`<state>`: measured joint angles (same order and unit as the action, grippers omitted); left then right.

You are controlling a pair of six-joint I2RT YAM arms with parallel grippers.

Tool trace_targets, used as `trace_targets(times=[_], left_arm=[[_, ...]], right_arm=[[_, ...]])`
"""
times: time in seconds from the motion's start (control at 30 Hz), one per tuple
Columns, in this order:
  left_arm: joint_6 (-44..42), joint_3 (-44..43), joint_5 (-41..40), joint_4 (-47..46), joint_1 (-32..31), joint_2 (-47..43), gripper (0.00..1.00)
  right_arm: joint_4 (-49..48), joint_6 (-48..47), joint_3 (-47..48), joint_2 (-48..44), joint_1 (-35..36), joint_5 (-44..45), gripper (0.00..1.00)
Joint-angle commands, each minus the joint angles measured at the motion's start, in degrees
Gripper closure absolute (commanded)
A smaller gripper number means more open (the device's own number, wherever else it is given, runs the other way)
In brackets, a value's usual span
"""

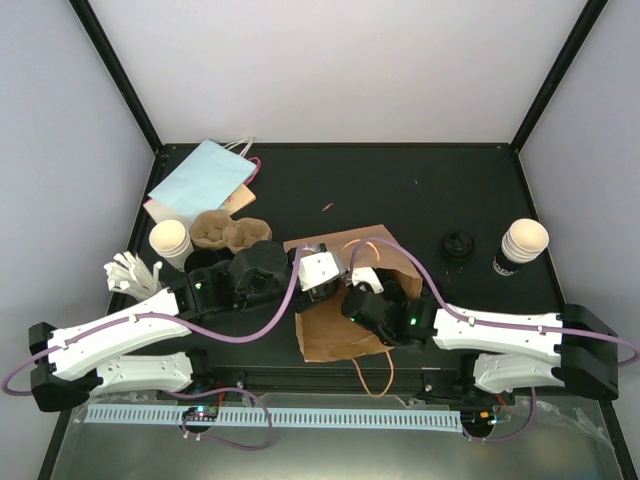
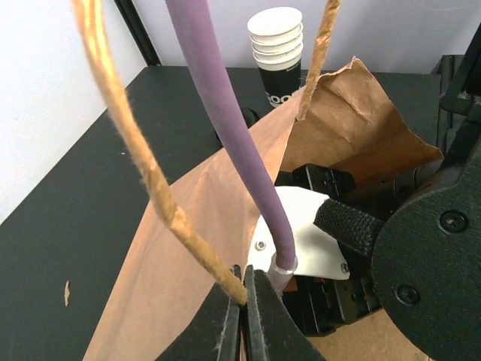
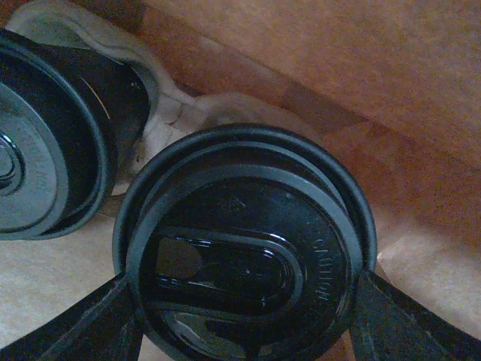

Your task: Pack the takeout coffee

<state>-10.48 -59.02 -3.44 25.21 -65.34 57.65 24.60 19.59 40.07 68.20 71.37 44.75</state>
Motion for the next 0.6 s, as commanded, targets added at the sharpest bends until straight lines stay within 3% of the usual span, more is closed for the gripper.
trace_targets(times=[0.0, 0.57], left_arm=[[1.80, -2.74, 2.29, -1.44, -0.40, 0.33, 0.98], [3.51, -3.29, 3.44, -1.02, -0.49, 0.78, 0.98]], right_arm=[[-4.16, -0.53, 0.39, 0.81, -0.32, -0.79, 0.57], [-8.70, -2.23, 0.36, 2.39, -4.77, -2.97, 0.57]])
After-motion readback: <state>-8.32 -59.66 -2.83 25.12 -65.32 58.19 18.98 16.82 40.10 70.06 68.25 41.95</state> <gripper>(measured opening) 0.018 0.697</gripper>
